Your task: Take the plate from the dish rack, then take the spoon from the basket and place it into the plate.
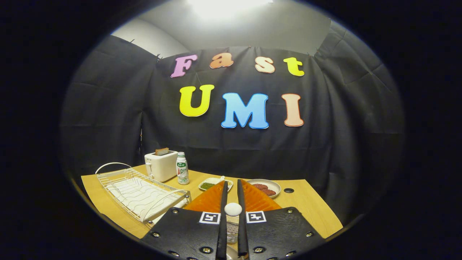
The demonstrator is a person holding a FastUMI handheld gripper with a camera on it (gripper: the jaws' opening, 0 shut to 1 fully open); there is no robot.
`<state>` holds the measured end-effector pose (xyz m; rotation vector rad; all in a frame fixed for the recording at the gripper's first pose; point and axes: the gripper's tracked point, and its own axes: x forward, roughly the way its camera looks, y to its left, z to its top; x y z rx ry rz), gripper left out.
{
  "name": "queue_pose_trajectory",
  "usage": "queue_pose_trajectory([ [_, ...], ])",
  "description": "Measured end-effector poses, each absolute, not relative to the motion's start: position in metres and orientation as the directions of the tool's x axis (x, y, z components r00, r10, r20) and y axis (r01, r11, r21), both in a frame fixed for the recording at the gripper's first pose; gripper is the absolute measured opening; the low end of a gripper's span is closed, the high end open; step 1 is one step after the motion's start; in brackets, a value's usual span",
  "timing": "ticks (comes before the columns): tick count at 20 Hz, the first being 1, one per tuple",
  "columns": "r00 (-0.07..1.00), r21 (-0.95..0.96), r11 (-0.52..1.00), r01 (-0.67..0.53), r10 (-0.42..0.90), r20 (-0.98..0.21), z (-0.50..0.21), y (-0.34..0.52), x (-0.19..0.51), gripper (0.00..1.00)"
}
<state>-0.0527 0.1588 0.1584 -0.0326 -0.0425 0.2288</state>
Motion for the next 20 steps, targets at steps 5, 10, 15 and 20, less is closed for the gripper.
queue_pose_trajectory([
  [5, 0.974, -0.055, 0.973, -0.223, 0.225, 0.032, 0.194, 0.144, -0.077, 0.11],
  [10, 0.977, -0.072, 0.974, -0.215, 0.215, -0.001, 0.213, 0.132, -0.1, 0.11],
  [15, 0.971, 0.028, 0.972, -0.234, 0.235, -0.051, 0.219, 0.133, -0.12, 0.11],
  [20, 0.957, -0.007, 0.968, -0.249, 0.245, -0.153, 0.18, 0.14, -0.125, 0.12],
])
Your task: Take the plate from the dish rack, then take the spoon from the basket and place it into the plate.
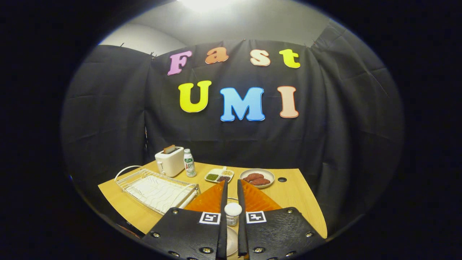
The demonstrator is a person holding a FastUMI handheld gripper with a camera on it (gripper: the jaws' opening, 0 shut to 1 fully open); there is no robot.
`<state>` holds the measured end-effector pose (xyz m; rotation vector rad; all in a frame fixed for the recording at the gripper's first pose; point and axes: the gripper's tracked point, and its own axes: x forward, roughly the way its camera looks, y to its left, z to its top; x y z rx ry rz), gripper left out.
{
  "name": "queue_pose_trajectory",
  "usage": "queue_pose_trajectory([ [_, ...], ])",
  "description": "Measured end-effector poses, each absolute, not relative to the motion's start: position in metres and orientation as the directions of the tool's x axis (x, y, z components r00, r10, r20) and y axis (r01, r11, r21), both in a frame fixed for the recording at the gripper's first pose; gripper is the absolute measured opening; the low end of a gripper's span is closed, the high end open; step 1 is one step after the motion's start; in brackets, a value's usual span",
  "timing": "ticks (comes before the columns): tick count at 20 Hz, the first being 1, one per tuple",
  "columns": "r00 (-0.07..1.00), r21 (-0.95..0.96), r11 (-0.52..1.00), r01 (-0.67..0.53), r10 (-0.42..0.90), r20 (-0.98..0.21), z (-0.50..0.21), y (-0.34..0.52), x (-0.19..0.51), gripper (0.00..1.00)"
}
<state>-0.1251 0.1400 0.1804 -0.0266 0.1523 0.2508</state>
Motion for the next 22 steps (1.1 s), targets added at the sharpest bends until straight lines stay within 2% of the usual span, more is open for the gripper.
queue_pose_trajectory([
  [12, 0.839, -0.023, 0.919, -0.394, 0.349, -0.416, 0.075, 0.209, -0.118, 0.11],
  [22, 0.774, -0.021, 0.873, -0.487, 0.421, -0.472, 0.04, 0.252, -0.099, 0.12],
])
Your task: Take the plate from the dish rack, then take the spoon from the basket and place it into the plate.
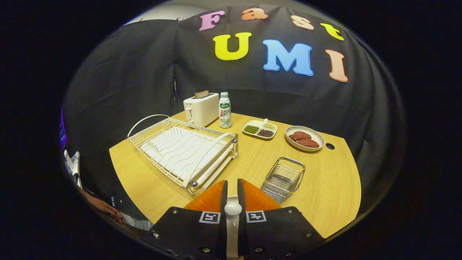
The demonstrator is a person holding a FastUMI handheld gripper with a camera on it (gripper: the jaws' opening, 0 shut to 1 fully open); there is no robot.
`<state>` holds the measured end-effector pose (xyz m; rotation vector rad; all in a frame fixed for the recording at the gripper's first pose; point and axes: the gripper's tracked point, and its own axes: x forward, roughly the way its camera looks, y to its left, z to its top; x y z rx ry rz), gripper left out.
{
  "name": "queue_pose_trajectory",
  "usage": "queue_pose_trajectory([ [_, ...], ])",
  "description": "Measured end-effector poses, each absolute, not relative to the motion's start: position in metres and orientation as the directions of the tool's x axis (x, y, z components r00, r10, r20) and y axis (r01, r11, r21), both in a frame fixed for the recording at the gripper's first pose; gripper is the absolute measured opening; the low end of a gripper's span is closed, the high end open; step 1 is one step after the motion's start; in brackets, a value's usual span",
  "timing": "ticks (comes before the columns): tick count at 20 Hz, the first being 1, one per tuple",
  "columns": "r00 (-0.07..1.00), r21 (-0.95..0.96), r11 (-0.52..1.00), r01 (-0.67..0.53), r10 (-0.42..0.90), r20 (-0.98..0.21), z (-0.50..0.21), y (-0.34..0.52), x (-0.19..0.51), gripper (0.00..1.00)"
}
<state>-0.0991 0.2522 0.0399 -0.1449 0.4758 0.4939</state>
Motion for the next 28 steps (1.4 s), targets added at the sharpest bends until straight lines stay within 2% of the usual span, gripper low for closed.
queue_pose_trajectory([
  [8, 0.789, -0.03, 0.878, -0.478, 0.414, -0.453, 0.048, 0.251, -0.092, 0.18],
  [10, 0.805, -0.024, 0.89, -0.456, 0.4, -0.438, 0.056, 0.243, -0.093, 0.27],
  [11, 0.817, -0.027, 0.898, -0.44, 0.387, -0.428, 0.061, 0.238, -0.093, 0.27],
  [16, 0.909, -0.063, 0.947, -0.315, 0.282, -0.306, 0.119, 0.193, -0.101, 0.27],
  [22, 0.991, 0.002, 0.995, -0.103, 0.102, -0.084, 0.212, 0.122, -0.122, 0.27],
  [23, 0.996, 0.027, 0.996, -0.08, 0.081, -0.026, 0.229, 0.113, -0.124, 0.33],
  [25, 0.996, 0.052, 0.998, -0.047, 0.043, 0.079, 0.254, 0.093, -0.127, 0.97],
  [28, 0.991, 0.023, 0.999, 0.026, -0.029, 0.128, 0.255, 0.06, -0.131, 0.96],
])
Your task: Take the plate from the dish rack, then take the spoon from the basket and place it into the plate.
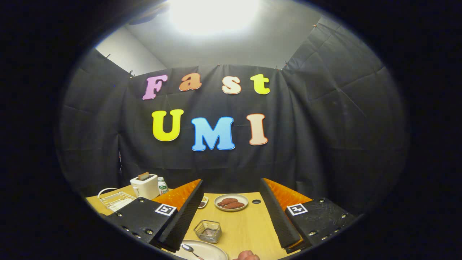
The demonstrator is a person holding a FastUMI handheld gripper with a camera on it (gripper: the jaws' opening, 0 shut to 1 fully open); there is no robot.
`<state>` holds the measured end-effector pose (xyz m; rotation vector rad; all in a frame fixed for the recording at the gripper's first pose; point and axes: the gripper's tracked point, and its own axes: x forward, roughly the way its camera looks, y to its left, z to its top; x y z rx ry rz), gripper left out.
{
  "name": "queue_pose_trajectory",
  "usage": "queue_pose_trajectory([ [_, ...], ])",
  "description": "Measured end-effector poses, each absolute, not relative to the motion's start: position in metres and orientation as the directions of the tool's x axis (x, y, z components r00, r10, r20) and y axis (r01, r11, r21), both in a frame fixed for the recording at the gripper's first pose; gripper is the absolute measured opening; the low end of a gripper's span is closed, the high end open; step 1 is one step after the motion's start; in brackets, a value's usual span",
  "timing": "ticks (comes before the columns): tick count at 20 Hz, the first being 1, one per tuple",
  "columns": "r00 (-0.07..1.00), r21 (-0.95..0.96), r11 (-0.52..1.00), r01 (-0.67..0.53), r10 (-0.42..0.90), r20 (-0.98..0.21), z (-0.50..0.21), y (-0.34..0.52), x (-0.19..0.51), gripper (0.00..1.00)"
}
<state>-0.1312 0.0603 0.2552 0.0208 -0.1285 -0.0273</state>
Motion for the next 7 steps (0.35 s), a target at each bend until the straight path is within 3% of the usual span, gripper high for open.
queue_pose_trajectory([
  [7, 0.993, 0.032, 0.999, 0.04, -0.043, 0.108, 0.239, 0.036, -0.115, 0.96],
])
